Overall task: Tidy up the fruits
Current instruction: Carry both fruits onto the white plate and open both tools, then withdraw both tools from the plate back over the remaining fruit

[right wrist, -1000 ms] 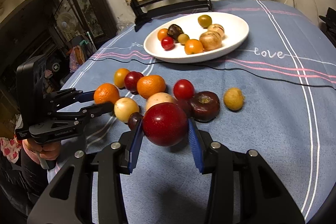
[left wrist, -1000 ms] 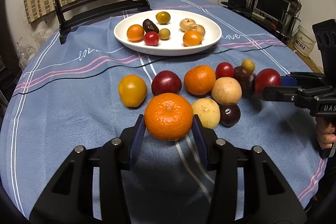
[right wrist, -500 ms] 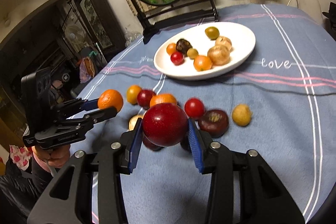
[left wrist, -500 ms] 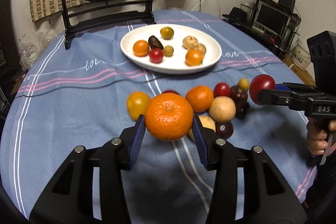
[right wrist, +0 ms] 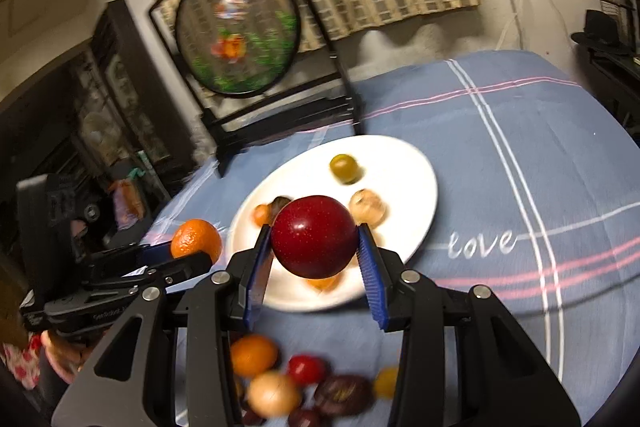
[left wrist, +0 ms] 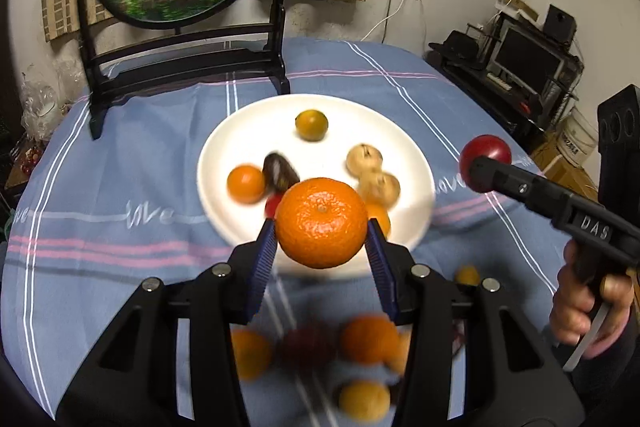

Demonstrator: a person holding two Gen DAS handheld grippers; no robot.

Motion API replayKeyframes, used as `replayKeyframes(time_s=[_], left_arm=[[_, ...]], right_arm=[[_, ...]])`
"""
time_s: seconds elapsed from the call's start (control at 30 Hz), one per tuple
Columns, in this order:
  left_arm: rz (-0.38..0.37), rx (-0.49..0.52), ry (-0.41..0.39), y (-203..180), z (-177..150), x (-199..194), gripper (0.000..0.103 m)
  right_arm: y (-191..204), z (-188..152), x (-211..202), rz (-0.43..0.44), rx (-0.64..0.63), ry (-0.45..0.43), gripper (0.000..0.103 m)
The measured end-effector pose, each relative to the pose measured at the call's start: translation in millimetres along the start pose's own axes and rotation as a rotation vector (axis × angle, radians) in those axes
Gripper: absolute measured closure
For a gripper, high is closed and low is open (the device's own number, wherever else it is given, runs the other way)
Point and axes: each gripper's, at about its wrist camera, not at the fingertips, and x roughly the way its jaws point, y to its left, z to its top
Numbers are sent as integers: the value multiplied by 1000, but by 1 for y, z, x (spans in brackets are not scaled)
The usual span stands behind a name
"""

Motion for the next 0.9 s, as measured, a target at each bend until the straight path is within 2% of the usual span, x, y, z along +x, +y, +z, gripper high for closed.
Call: replayKeyframes(time_s=[0.13,0.27,0.37,0.57,0.63,0.67,0.7,0.77,0.83,0.9], left_arm=[[58,34,59,-9,14,41,57],[63,72,99,-16,11,63,57],[93,115,100,-21,10,72,57],[117,134,128,-17,9,86,56],[131,151,132,-20,10,87,55],[137,154,135,-21,10,87,51],[157,157,129,-22,10,86,38],[173,141,95,-20,13,77,33],[153,111,86,-16,15,67,29],[146,67,56,-11,14,46,11]], right_arm=[[-17,8,34,-67,5,50,61],[-29,4,59,-108,1,124,61],[-33,7,69,-119,-19,147,61],[-34,8,89,-137,-55,184,60],[-34,9,91,-146,-68,182,56],[-33,10,91,-152,-75,180,54],[-32,11,90,-152,-76,178,50],[-32,13,84,-144,-71,173,46],[-30,14,74,-135,-71,159,46],[-25,15,59,-132,-81,128,45]])
